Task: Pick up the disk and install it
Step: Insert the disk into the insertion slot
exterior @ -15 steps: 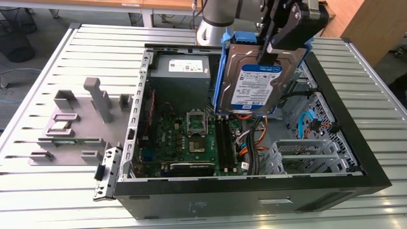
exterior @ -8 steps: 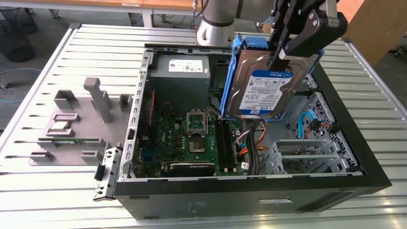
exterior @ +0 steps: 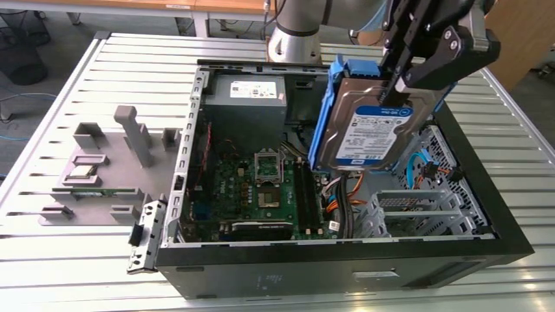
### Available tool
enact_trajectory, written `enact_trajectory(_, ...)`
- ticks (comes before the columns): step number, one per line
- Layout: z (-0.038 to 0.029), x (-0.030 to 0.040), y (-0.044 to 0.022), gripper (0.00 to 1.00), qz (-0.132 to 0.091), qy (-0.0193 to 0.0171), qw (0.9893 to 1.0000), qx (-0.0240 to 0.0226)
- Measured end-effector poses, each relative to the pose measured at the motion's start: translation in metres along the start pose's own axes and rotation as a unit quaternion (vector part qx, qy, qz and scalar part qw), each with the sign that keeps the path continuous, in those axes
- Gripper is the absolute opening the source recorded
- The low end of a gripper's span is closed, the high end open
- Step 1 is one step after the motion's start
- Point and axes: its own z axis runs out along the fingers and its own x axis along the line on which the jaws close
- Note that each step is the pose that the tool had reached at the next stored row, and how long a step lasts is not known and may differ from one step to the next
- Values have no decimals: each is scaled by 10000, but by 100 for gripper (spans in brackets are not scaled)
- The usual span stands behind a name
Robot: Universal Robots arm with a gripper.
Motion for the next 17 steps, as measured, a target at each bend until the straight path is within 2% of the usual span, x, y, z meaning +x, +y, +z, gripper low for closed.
enact_trajectory(17, -20, 332, -159, 35, 0, -1, 10000, 0)
